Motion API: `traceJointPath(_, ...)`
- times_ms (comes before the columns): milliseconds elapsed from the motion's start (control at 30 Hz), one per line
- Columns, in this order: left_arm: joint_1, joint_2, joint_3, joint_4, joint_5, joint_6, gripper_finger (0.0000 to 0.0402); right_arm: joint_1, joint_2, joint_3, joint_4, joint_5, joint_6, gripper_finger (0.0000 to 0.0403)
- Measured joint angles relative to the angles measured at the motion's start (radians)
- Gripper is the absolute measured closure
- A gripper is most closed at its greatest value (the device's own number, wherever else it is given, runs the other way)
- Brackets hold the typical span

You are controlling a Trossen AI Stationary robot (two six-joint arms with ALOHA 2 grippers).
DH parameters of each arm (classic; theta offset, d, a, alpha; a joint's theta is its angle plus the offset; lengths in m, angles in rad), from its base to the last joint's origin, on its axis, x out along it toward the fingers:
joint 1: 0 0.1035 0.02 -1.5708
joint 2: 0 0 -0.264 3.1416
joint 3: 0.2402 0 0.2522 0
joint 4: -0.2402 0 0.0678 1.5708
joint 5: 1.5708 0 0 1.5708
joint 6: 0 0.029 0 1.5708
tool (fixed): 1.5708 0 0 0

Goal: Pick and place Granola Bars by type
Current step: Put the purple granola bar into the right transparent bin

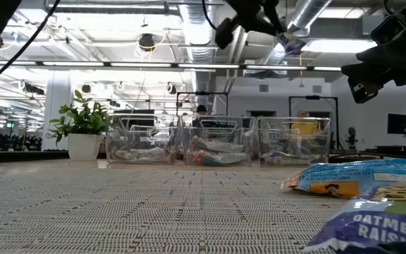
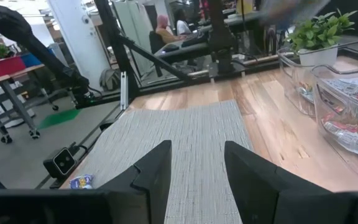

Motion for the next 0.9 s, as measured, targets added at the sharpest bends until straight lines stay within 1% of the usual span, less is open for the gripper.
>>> traceJointPath(100,0.053,0.0,0.0,0.085,0.078,0.167,0.0391,0.0,0.0,0.0,0.0,0.0,0.0,0.0261)
traceJointPath(233,0.121,0.0,0.0,0.12,0.166,0.331,0.0391,0.0,0.0,0.0,0.0,0.0,0.0,0.0259)
traceJointPath(300,0.159,0.0,0.0,0.129,0.244,0.423,0.0391,0.0,0.0,0.0,0.0,0.0,0.0,0.0259)
traceJointPath(433,0.227,0.0,0.0,0.13,0.438,0.65,0.0391,0.0,0.0,0.0,0.0,0.0,0.0,0.0262)
traceJointPath(533,0.264,0.0,0.0,0.105,0.544,0.826,0.0391,0.0,0.0,0.0,0.0,0.0,0.0,0.0261)
traceJointPath(600,0.281,0.0,0.0,0.082,0.587,0.928,0.0391,0.0,0.0,0.0,0.0,0.0,0.0,0.026)
traceJointPath(700,0.297,0.014,0.001,0.085,0.627,1.037,0.0391,0.0,0.0,0.0,0.0,0.0,0.0,0.0259)
traceJointPath(767,0.305,0.035,0.002,0.108,0.644,1.069,0.0391,0.0,0.0,0.0,0.0,0.0,0.0,0.0259)
traceJointPath(800,0.309,0.047,-0.001,0.09,0.661,1.071,0.0391,0.0,0.0,0.0,0.0,0.0,0.0,0.026)
traceJointPath(867,0.31,0.075,-0.001,0.113,0.663,1.072,0.0391,0.0,0.0,0.0,0.0,0.001,0.0,0.0261)
traceJointPath(900,0.31,0.088,-0.001,0.087,0.665,1.073,0.0391,0.0,-0.001,0.0,0.001,0.0,0.0,0.0262)
